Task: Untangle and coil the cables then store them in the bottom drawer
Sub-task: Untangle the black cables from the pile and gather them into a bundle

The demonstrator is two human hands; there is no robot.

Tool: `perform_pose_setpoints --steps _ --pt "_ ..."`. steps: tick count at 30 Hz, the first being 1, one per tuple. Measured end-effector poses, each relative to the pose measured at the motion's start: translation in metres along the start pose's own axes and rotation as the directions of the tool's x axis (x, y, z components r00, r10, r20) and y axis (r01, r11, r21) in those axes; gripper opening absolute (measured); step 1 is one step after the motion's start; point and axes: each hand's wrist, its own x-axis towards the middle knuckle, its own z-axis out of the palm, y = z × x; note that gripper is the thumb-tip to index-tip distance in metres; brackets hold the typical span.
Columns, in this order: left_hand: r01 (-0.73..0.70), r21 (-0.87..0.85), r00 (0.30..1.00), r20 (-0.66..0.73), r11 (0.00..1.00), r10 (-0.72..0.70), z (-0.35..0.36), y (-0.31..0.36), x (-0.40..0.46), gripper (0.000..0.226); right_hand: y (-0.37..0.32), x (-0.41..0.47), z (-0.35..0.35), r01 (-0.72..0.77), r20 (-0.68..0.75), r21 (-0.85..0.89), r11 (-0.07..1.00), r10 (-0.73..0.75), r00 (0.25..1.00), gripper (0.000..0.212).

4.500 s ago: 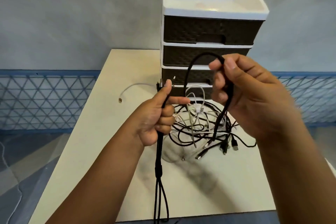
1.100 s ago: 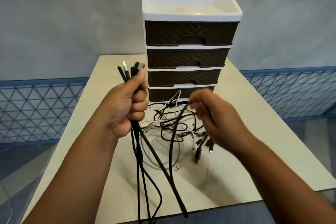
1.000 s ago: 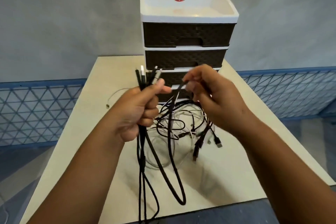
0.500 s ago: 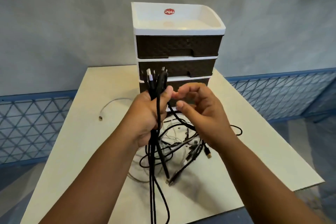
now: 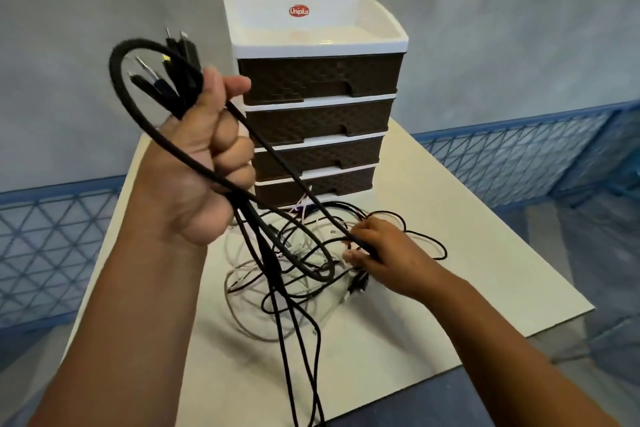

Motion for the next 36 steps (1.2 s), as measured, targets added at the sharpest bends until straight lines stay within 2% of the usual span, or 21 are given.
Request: perform_pose_setpoints --steps 2,3,5,7,9,11,13,15,16,17,19,20,23,27,29,31,34,35,36 --pt "-0.016 -0.012 0.999 0.044 1.000 0.016 0.004 0.003 -0.005 0.031 -0.003 -0.004 -0.005 -0.032 0.157 -0.079 0.996 0.044 0.987 0.045" --pt "-0.017 -0.011 0.998 0.056 1.000 0.017 0.007 0.003 -0.008 0.031 -0.007 -0.009 -0.009 -0.025 0.171 -0.058 0.998 0.035 0.985 0.051" --pt "-0.013 0.005 0.998 0.057 1.000 0.013 0.014 0.003 -0.013 0.032 -0.021 -0.017 -0.018 0.042 0.045 0.070 0.997 -0.045 0.998 0.053" --pt "-0.014 0.015 0.999 0.048 1.000 0.014 0.020 0.002 -0.017 0.031 -0.041 -0.021 -0.033 0.113 -0.095 0.129 0.985 -0.102 0.990 0.032" --pt "-0.039 0.015 0.999 0.029 0.999 0.038 0.026 0.002 -0.021 0.031 -0.053 -0.023 -0.049 0.091 -0.045 0.128 0.988 -0.086 0.995 0.023" --pt "-0.074 0.008 0.997 0.004 0.997 0.074 0.030 0.003 -0.026 0.030 -0.057 -0.025 -0.061 0.049 0.011 0.211 0.976 -0.053 0.999 0.027" --pt "-0.104 0.019 0.994 -0.031 0.994 0.104 0.034 0.003 -0.032 0.029 -0.059 -0.030 -0.075 0.024 -0.008 0.489 0.872 -0.023 1.000 0.030" --pt "-0.113 0.043 0.991 -0.067 0.993 0.116 0.039 -0.001 -0.039 0.029 -0.056 -0.031 -0.083 0.032 -0.055 0.787 0.616 0.018 0.998 0.033" --pt "-0.109 0.057 0.990 -0.081 0.992 0.113 0.041 -0.004 -0.042 0.028 -0.054 -0.028 -0.085 0.032 -0.077 0.854 0.519 0.064 0.995 0.033" --pt "-0.100 0.072 0.989 -0.099 0.992 0.107 0.044 -0.010 -0.046 0.027 -0.050 -0.026 -0.085 0.022 -0.091 0.866 0.499 0.116 0.989 0.033" --pt "-0.084 0.083 0.987 -0.129 0.993 0.095 0.051 -0.022 -0.054 0.025 -0.045 -0.028 -0.085 -0.025 -0.093 0.826 0.563 0.180 0.979 0.035" --pt "-0.078 0.084 0.985 -0.145 0.993 0.090 0.055 -0.028 -0.059 0.024 -0.043 -0.032 -0.085 -0.041 -0.067 0.841 0.540 0.179 0.982 0.036" --pt "-0.054 0.098 0.977 -0.199 0.994 0.073 0.064 -0.041 -0.074 0.023 -0.041 -0.047 -0.087 -0.066 0.016 0.929 0.364 0.139 0.990 0.036" --pt "-0.040 0.128 0.969 -0.235 0.991 0.070 0.076 -0.055 -0.097 0.022 -0.031 -0.064 -0.084 -0.063 0.008 0.938 0.340 0.160 0.987 0.037" --pt "-0.036 0.153 0.967 -0.246 0.988 0.073 0.082 -0.061 -0.109 0.021 -0.024 -0.076 -0.082 -0.070 0.019 0.924 0.377 0.137 0.990 0.037" --pt "-0.019 0.181 0.967 -0.246 0.983 0.064 0.088 -0.063 -0.120 0.021 -0.011 -0.092 -0.081 -0.111 0.067 0.831 0.544 0.101 0.993 0.037" --pt "0.056 0.253 0.975 -0.221 0.966 0.002 0.095 -0.064 -0.137 0.021 0.015 -0.117 -0.080 -0.168 0.323 0.424 0.890 0.024 0.946 0.026" --pt "0.096 0.288 0.978 -0.204 0.953 -0.037 0.098 -0.065 -0.143 0.021 0.021 -0.127 -0.081 -0.136 0.390 0.313 0.940 0.004 0.921 0.023" --pt "0.137 0.317 0.980 -0.183 0.938 -0.082 0.101 -0.067 -0.147 0.022 0.023 -0.135 -0.085 -0.103 0.413 0.284 0.953 -0.025 0.910 0.030"
